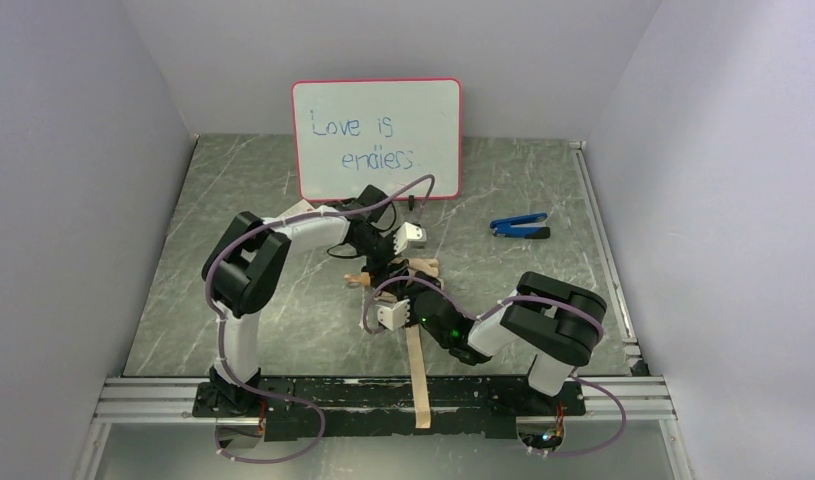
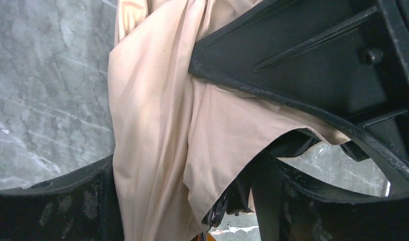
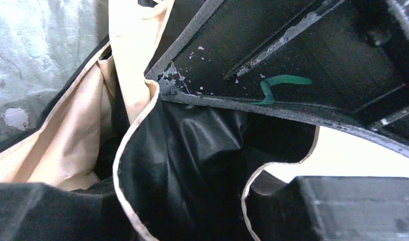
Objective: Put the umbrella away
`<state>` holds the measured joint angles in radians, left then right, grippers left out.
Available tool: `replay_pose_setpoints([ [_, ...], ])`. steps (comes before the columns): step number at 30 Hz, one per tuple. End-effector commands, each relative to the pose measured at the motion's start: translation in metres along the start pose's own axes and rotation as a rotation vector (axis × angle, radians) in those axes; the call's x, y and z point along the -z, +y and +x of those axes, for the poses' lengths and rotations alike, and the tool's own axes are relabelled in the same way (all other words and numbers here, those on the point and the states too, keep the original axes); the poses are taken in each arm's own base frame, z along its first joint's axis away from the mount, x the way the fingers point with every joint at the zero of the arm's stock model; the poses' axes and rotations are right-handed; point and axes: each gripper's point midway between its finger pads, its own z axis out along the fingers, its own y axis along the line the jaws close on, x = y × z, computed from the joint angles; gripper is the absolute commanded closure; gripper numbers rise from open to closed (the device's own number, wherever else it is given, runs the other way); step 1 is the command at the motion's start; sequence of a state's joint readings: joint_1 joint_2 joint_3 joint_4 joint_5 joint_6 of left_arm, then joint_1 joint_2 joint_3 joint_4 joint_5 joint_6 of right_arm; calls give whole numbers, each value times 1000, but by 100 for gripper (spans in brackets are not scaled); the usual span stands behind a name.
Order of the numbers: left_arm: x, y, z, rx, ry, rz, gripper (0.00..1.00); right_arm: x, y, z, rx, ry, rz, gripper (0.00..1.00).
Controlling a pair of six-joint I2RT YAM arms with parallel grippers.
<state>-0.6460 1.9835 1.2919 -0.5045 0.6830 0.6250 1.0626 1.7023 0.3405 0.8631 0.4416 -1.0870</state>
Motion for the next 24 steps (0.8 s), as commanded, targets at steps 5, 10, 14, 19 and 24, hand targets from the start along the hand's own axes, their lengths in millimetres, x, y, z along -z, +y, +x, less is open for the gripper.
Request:
replay_pose_setpoints([
  [5,-27,-17,30,-14,135,77,49,18,73,32,116,78,-269,79],
  [10,-26,-19,32,-51,149,47,92,19,67,27,102,61,-249,78],
  [14,-22,-15,31,-74,158,-2,95,20,60,21,90,36,-224,70],
  [19,-15,1,29,-118,162,-111,95,28,37,5,26,-31,-167,47],
  [24,-9,16,30,-147,176,-209,95,47,15,-19,-87,-144,-146,35],
])
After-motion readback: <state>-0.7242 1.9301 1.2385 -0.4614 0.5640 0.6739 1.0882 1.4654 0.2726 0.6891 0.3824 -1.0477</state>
